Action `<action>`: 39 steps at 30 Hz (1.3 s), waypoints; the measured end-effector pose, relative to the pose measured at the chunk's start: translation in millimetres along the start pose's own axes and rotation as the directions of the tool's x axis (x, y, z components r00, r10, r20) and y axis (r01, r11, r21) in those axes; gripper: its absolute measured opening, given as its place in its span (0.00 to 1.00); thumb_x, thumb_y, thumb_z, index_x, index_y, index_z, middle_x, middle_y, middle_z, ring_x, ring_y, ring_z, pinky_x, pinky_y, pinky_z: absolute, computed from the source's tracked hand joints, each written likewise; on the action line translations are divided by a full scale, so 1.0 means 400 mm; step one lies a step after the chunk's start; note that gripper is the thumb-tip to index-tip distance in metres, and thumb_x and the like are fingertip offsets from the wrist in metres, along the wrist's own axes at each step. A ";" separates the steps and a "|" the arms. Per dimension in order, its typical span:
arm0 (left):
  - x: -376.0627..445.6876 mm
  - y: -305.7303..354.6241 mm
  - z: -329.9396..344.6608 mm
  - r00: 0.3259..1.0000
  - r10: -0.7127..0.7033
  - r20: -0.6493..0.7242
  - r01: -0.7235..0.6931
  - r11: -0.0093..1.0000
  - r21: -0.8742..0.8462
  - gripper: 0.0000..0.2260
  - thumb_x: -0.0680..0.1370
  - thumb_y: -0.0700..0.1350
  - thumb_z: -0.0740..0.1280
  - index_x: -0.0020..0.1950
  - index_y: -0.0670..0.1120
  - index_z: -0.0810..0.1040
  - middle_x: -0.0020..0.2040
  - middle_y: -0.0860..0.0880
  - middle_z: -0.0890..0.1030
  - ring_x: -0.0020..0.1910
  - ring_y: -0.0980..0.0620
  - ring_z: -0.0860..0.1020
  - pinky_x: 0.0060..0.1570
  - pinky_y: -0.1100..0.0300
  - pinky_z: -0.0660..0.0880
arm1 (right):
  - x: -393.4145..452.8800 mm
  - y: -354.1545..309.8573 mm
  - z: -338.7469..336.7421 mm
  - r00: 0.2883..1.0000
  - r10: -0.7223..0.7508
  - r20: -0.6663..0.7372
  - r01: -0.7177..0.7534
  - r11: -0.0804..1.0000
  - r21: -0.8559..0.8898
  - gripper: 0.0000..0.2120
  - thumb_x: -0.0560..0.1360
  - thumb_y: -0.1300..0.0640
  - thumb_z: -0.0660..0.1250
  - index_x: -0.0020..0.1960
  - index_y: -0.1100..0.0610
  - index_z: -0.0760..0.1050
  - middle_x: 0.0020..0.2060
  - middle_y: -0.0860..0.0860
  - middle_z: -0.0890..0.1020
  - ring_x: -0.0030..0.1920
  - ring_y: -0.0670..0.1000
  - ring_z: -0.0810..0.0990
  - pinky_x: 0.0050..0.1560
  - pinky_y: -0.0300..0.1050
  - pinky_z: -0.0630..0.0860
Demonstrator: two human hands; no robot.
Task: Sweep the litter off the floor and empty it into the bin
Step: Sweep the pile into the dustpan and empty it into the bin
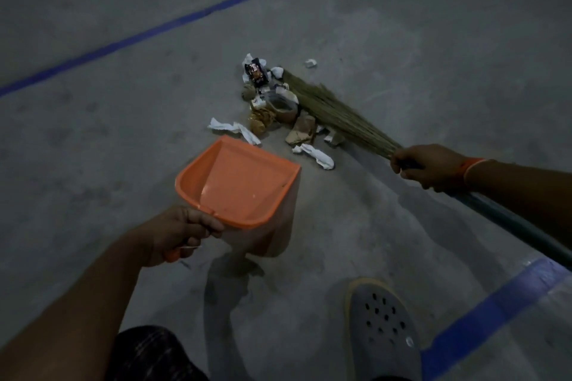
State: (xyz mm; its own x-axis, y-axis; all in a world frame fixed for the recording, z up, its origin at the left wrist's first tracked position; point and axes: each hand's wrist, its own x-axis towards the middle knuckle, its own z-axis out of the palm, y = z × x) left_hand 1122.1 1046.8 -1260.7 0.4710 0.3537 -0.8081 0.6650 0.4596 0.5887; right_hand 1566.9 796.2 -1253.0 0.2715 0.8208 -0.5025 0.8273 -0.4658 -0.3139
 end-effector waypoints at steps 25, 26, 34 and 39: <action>-0.031 -0.004 -0.015 0.999 0.035 -0.022 -0.035 0.999 0.001 0.12 0.80 0.27 0.57 0.52 0.32 0.80 0.28 0.48 0.78 0.19 0.58 0.66 0.18 0.70 0.60 | -0.178 0.016 0.008 0.975 -0.197 -0.100 0.200 0.980 0.012 0.09 0.78 0.60 0.67 0.50 0.46 0.75 0.48 0.43 0.76 0.47 0.34 0.76 0.40 0.26 0.69; -0.037 -0.007 -0.018 0.999 0.034 -0.024 -0.034 0.999 -0.002 0.12 0.80 0.26 0.57 0.52 0.33 0.80 0.28 0.48 0.78 0.20 0.58 0.66 0.18 0.70 0.60 | -0.163 0.009 -0.005 0.975 -0.196 -0.105 0.198 0.980 0.009 0.08 0.78 0.61 0.67 0.50 0.47 0.76 0.49 0.44 0.76 0.47 0.34 0.76 0.39 0.25 0.70; -0.063 -0.034 -0.059 0.998 0.032 -0.056 -0.035 0.998 -0.055 0.13 0.79 0.26 0.57 0.51 0.33 0.80 0.29 0.47 0.77 0.20 0.58 0.66 0.17 0.69 0.61 | -0.001 -0.065 -0.113 0.985 -0.119 -0.122 0.122 0.992 0.017 0.06 0.79 0.58 0.65 0.51 0.47 0.75 0.47 0.44 0.77 0.34 0.49 0.81 0.28 0.30 0.73; -0.065 -0.059 -0.096 0.997 0.033 -0.070 -0.039 0.996 -0.082 0.13 0.78 0.25 0.56 0.53 0.32 0.79 0.28 0.48 0.75 0.21 0.57 0.66 0.18 0.69 0.61 | 0.080 -0.110 -0.179 0.979 -0.104 -0.173 0.114 0.992 0.052 0.06 0.79 0.59 0.65 0.51 0.48 0.76 0.42 0.48 0.80 0.34 0.53 0.81 0.28 0.39 0.76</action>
State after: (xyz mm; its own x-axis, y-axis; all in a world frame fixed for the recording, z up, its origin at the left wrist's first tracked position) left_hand 1072.0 1058.0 -1252.6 0.4509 0.4248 -0.7850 0.5968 0.5105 0.6190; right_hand 1574.4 866.7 -1197.6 0.2649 0.9095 -0.3204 0.8261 -0.3855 -0.4111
